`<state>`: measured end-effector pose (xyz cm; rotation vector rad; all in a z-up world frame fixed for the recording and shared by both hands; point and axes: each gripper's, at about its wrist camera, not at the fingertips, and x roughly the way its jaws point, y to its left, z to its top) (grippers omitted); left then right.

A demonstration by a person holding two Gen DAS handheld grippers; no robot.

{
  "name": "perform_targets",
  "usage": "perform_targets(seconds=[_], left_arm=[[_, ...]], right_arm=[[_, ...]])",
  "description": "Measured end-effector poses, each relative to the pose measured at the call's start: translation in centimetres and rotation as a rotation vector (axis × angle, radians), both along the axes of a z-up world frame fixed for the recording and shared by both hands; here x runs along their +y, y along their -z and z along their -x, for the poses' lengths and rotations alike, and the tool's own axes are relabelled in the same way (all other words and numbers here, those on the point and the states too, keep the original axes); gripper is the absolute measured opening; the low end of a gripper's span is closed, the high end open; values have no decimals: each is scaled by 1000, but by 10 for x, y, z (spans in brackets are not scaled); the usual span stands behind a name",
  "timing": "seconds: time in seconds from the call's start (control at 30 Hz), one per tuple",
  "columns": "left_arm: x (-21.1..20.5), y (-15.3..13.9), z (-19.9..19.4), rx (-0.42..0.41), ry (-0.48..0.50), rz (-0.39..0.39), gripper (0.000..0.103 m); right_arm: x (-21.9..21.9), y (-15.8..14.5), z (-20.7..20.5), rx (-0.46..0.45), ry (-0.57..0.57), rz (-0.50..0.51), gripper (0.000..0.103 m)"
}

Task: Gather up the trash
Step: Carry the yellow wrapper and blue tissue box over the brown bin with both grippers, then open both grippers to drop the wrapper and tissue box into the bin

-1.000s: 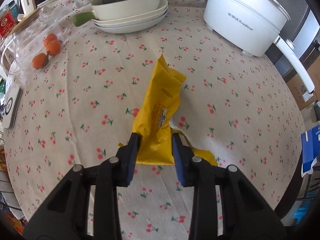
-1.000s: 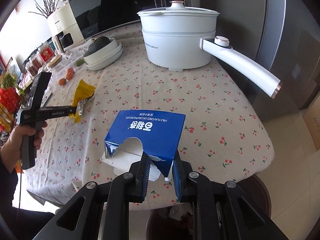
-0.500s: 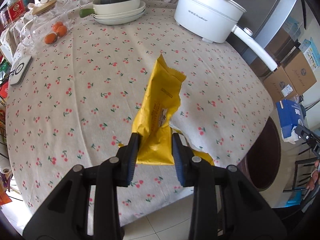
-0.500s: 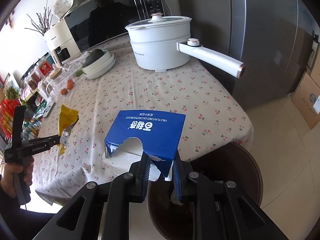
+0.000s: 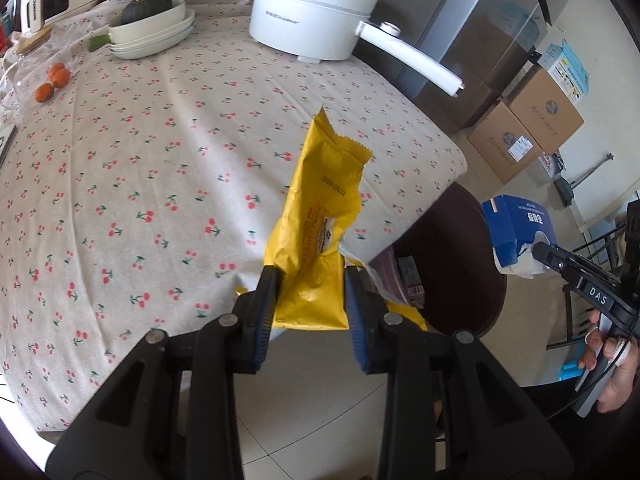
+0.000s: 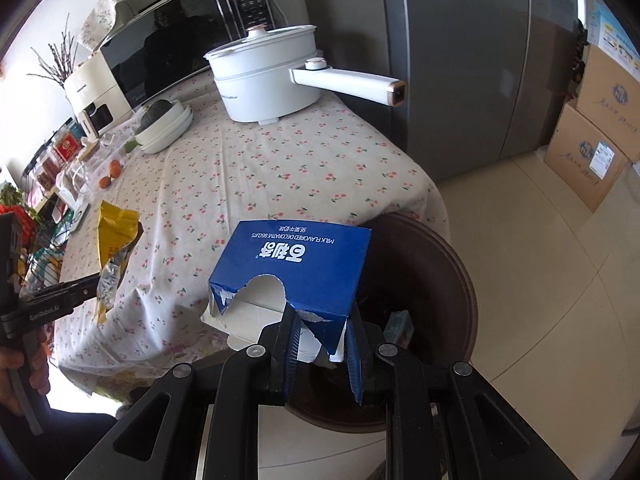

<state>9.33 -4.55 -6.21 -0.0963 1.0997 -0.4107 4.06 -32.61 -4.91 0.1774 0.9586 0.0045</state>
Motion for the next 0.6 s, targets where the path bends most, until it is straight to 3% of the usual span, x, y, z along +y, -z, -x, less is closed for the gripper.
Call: perform_targets(seconds=[0.37, 0.6], left_arm=[[-104, 25, 9, 45, 197, 12, 35], [-131, 41, 0, 57, 224, 0, 40]], right_arm=[[-62, 22, 27, 62, 132, -9, 21], [-79, 29, 33, 87, 168, -5, 21]])
